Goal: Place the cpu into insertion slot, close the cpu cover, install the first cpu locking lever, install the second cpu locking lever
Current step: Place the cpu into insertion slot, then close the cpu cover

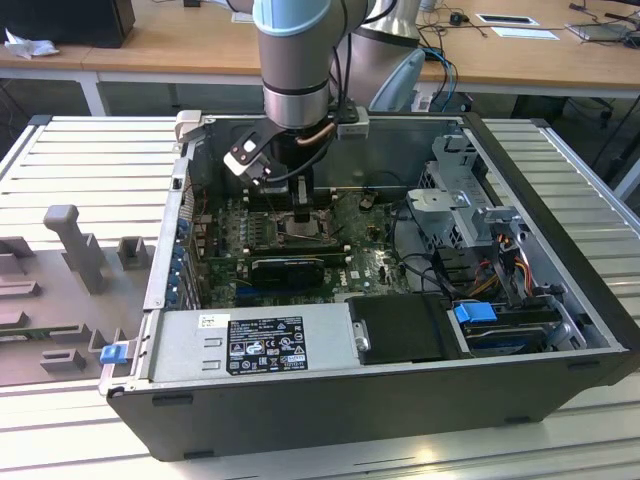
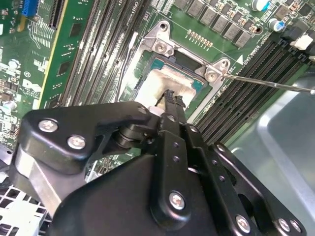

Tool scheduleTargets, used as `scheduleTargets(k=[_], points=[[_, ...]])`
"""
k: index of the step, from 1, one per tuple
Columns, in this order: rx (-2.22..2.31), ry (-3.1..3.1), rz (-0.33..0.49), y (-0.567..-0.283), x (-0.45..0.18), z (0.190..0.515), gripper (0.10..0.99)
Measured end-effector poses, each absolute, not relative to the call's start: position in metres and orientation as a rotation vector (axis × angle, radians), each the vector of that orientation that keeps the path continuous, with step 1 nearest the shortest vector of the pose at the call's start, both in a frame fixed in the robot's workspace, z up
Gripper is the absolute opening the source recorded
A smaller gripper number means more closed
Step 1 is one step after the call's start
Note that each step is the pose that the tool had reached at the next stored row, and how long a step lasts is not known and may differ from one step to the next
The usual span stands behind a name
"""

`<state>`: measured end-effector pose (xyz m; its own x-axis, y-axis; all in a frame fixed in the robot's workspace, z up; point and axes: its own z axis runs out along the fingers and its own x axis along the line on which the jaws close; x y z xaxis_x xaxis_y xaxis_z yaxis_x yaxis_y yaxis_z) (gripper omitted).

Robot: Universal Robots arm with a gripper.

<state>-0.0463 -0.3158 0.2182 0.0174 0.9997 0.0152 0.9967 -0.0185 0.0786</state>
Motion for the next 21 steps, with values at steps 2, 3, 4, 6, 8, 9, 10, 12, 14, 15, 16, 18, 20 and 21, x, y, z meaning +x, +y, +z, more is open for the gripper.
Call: scheduleTargets(k=[2,3,4,6,8,9,10,12,14,15,16,18,20,21], points=[[2.208,2.168,0.102,-0.316,-0.046,0.219,0.106],[2.208,2.168,0.102,-0.316,-0.046,0.22,0.106],[2.208,2.168,0.102,-0.316,-0.046,0.221,0.106],[2.208,2.168,0.102,-0.316,-0.046,0.223,0.106],[2.208,2.168,0.102,-0.316,-0.046,0.225,0.106],[2.208,2.168,0.102,-0.316,-0.046,0.226,0.106],[2.208,2.168,0.102,-0.316,-0.046,0.227,0.106],[2.208,2.168,0.102,-0.316,-0.046,0.228,0.106],[2.209,2.169,0.1,-0.317,-0.041,0.228,0.106],[2.209,2.17,0.1,-0.317,-0.04,0.228,0.106],[2.21,2.17,0.101,-0.317,-0.04,0.228,0.106],[2.215,2.174,0.105,-0.318,-0.038,0.228,0.106],[2.215,2.175,0.108,-0.318,-0.038,0.23,0.106],[2.215,2.175,0.108,-0.318,-0.038,0.231,0.106]])
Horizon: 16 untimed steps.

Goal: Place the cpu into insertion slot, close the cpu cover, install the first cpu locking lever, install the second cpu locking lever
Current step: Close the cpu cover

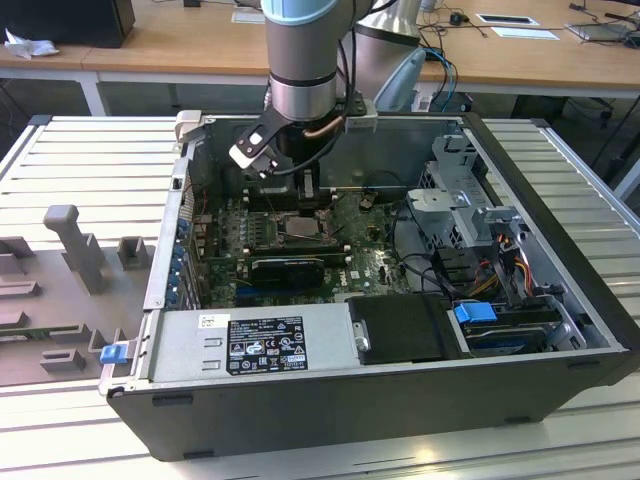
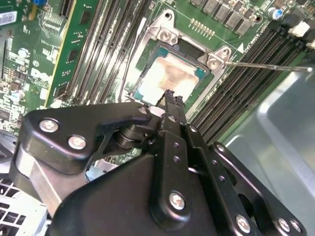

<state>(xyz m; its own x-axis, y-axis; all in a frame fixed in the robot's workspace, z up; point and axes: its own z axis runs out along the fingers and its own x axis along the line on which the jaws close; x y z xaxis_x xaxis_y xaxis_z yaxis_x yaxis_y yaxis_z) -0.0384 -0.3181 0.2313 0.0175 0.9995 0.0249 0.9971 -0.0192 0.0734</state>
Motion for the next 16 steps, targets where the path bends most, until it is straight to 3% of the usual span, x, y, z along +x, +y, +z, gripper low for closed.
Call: scheduleTargets(k=[16], points=[[2.215,2.175,0.107,-0.318,-0.038,0.265,0.106]])
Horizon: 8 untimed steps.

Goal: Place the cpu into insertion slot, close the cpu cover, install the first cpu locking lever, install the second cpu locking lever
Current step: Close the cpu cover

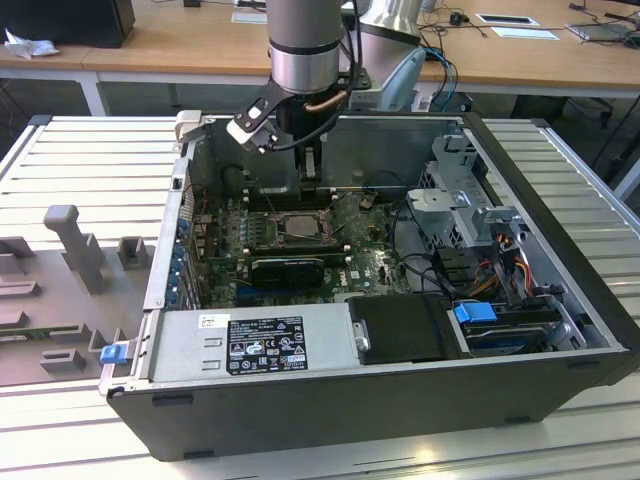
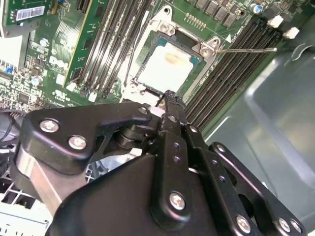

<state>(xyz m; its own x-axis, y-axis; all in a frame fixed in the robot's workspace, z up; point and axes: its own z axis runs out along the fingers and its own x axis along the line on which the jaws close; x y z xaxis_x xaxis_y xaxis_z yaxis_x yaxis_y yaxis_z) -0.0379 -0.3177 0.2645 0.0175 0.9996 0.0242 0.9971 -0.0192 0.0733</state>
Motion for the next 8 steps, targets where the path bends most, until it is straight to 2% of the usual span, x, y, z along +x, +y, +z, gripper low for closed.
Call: scheduleTargets(k=[8], points=[[2.221,2.18,0.095,-0.318,-0.019,0.265,0.106]])
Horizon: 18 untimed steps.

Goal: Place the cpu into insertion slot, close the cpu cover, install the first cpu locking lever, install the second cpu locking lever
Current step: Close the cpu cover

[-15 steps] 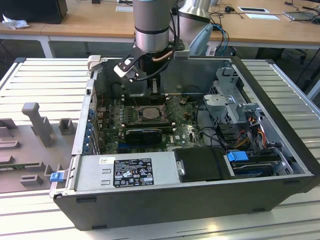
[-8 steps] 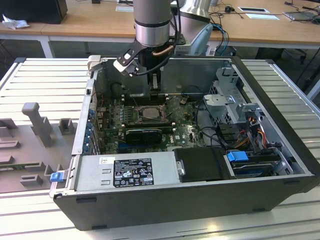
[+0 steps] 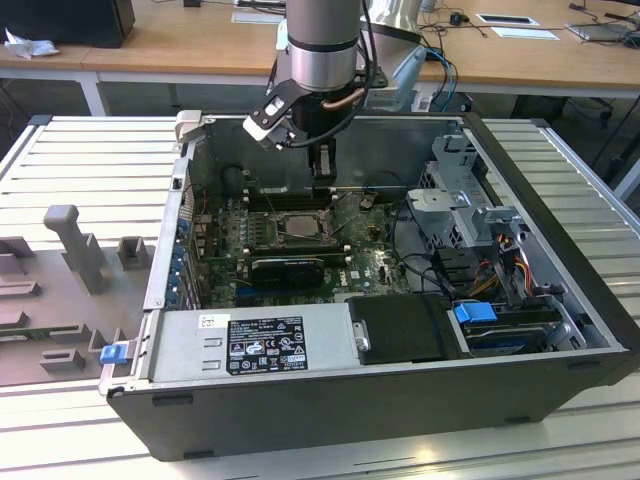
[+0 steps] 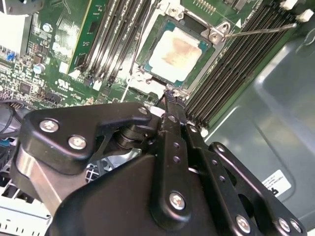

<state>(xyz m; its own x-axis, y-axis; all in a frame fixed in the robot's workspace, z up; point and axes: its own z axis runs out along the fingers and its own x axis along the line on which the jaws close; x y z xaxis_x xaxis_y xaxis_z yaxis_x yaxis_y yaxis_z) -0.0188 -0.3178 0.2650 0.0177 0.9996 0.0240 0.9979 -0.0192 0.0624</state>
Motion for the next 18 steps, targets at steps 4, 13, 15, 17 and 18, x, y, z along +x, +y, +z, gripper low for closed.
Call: scheduleTargets(k=[4,13,15,17,18], points=[[2.223,2.182,0.091,-0.318,-0.014,0.265,0.106],[2.229,2.188,0.078,-0.318,0.008,0.265,0.106],[2.23,2.188,0.077,-0.318,0.011,0.265,0.106],[2.23,2.189,0.076,-0.318,0.014,0.265,0.106],[2.23,2.189,0.076,-0.318,0.016,0.265,0.106]])
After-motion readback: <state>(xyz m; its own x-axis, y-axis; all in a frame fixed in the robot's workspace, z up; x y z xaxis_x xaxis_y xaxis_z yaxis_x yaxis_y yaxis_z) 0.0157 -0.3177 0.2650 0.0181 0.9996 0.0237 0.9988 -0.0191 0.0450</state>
